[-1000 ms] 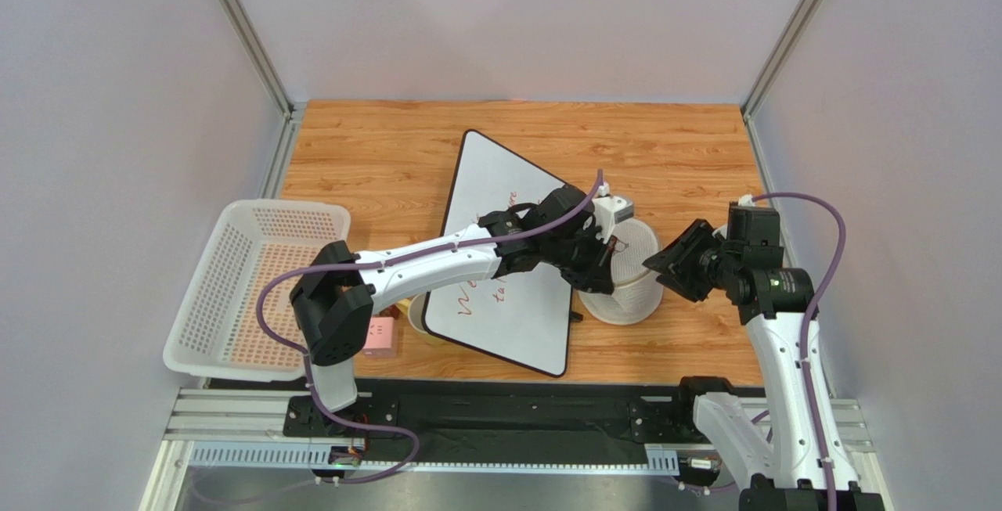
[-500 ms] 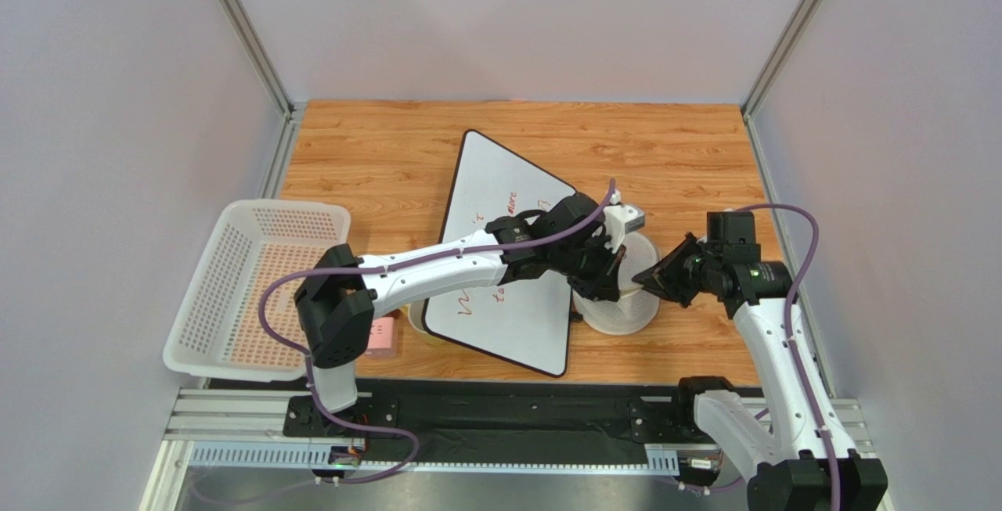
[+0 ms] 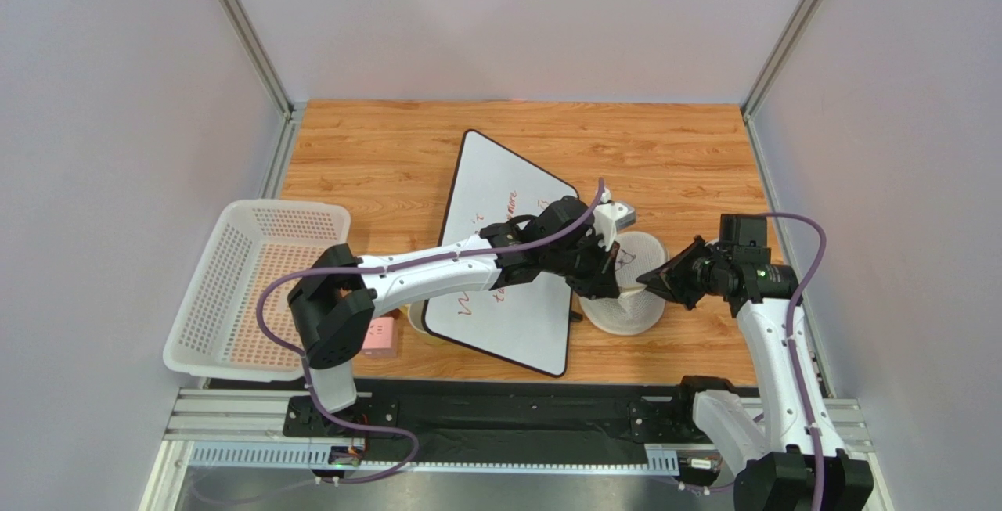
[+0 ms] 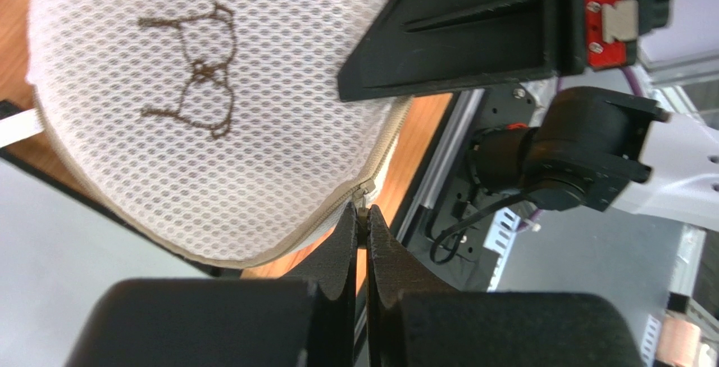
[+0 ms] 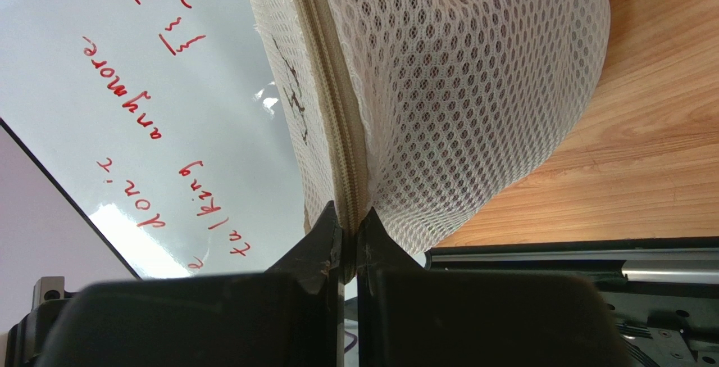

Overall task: Place the bra in the laundry bag and zip it closed
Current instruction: Adjust the zipper on the laundry bag.

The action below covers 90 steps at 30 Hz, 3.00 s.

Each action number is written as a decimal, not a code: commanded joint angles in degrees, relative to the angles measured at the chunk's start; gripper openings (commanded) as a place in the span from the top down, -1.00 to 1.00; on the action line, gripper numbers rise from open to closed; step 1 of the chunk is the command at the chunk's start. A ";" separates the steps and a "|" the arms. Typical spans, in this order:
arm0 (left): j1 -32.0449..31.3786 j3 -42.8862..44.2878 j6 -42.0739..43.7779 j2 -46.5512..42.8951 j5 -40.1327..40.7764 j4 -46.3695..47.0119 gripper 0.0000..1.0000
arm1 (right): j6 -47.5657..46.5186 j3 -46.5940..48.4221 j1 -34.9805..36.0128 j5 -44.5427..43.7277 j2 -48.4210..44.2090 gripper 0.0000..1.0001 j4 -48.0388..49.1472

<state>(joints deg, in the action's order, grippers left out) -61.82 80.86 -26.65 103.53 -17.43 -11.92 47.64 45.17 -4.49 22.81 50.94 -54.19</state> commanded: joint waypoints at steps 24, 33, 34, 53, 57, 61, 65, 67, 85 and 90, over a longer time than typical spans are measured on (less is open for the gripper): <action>1.36 -8.96 17.07 -11.68 -1.21 -6.55 -0.27 | -4.48 -0.87 0.71 6.63 -0.84 1.00 3.30; -1.19 -6.42 21.64 -7.64 3.89 -2.75 -0.46 | -3.87 -0.96 0.71 7.69 -1.10 1.00 3.22; -1.37 -5.11 21.82 -6.51 4.42 -2.93 -0.43 | -3.78 -0.87 0.71 7.69 -1.28 1.00 3.30; -2.25 1.14 20.33 -0.51 6.02 -2.58 1.00 | -11.59 2.20 0.71 4.64 -1.54 0.09 -3.27; -2.25 1.40 17.34 -1.75 2.94 -3.28 1.00 | -14.41 4.83 0.80 -3.02 -5.13 -0.23 -8.98; -2.25 3.42 15.76 -1.31 -0.41 -6.44 1.00 | -15.82 6.86 2.03 -7.85 -7.87 -0.22 -11.46; -2.25 3.95 14.44 -1.48 -2.68 -7.32 1.00 | -17.31 8.97 4.22 -7.17 -10.68 -0.02 -11.03; -2.16 4.74 14.35 -1.31 -4.09 -8.20 1.00 | -17.31 8.80 6.14 -5.07 -13.49 0.15 -9.62; -2.16 8.09 13.30 -1.04 -8.94 -10.40 1.00 | -14.33 0.10 18.37 -2.77 -17.63 0.32 3.04; -2.25 7.91 13.38 -1.40 -9.55 -10.49 1.00 | -13.89 -1.57 20.13 -3.64 -16.57 0.39 2.78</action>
<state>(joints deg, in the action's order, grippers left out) -64.03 86.43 -12.71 104.62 -24.73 -22.81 33.19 44.82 14.28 21.39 33.98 -53.93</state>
